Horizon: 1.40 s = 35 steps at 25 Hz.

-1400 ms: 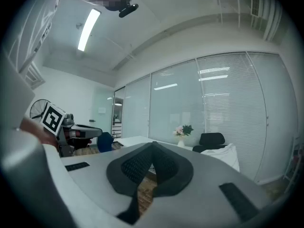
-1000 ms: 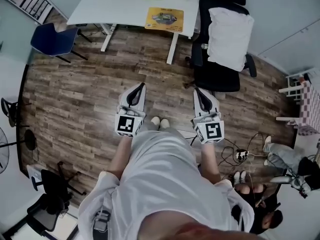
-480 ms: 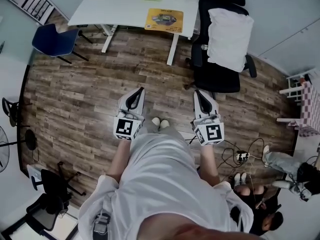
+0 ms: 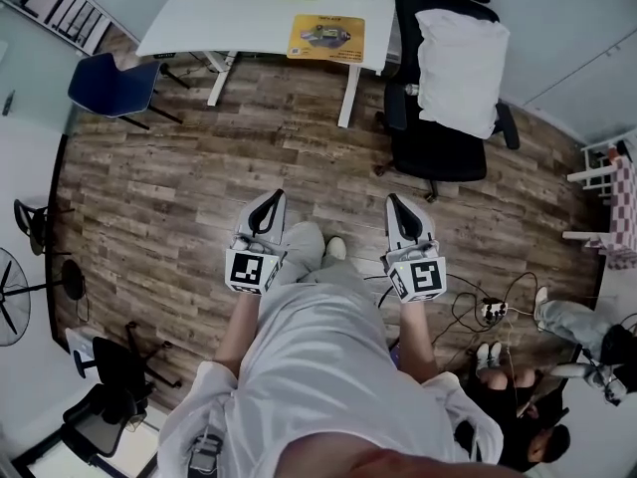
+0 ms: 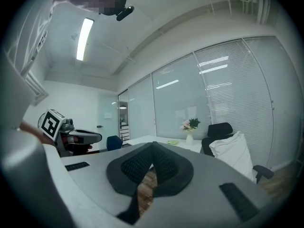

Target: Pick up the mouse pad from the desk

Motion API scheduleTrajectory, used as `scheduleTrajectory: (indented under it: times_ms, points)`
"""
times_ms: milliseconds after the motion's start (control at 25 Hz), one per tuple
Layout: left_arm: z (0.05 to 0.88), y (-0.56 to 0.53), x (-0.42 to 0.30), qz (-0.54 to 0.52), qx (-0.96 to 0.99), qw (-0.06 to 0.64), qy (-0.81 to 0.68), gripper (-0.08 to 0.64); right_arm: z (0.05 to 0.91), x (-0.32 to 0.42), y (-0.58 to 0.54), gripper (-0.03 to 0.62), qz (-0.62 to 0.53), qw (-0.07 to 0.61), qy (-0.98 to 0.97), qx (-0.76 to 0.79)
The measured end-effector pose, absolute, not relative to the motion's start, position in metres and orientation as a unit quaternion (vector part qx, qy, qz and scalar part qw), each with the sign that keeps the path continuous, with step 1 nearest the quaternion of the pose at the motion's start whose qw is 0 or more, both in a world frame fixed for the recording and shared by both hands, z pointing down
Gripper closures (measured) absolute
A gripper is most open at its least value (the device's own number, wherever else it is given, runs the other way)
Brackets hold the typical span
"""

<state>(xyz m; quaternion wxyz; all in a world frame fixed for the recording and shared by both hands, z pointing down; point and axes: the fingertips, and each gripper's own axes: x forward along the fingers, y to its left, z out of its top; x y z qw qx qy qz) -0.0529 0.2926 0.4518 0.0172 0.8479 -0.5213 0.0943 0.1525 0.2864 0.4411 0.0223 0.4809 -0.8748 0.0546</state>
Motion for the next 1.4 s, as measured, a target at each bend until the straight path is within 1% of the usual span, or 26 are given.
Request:
scheduleTrajectory:
  times_ms: [240,560,920,1120,1240,1400]
  points:
    - [0.454,0.303,-0.069,0.107,0.838,0.015,-0.534,0.566,0.442,0.14,0.282,0.594,0.056,0.022,-0.882,0.467]
    - [0.465,0.293,-0.093,0.093,0.83,0.026,-0.549,0.566,0.448,0.124,0.266,0.594,0.056,0.031,-0.884,0.463]
    - [0.471,0.261,-0.135,0.065,0.835,0.048,-0.545,0.566,0.444,0.079,0.236,0.594,0.053,0.064,-0.88,0.467]
    - [0.471,0.247,-0.159,0.05,0.842,0.042,-0.535,0.566,0.446,0.05,0.227,0.594,0.079,0.068,-0.867,0.488]
    - [0.47,0.238,-0.177,0.041,0.846,0.042,-0.53,0.566,0.442,0.029,0.23,0.594,0.074,0.072,-0.869,0.485]
    - [0.474,0.221,-0.183,0.027,0.847,0.05,-0.528,0.566,0.44,0.028,0.222,0.594,0.07,0.078,-0.864,0.492]
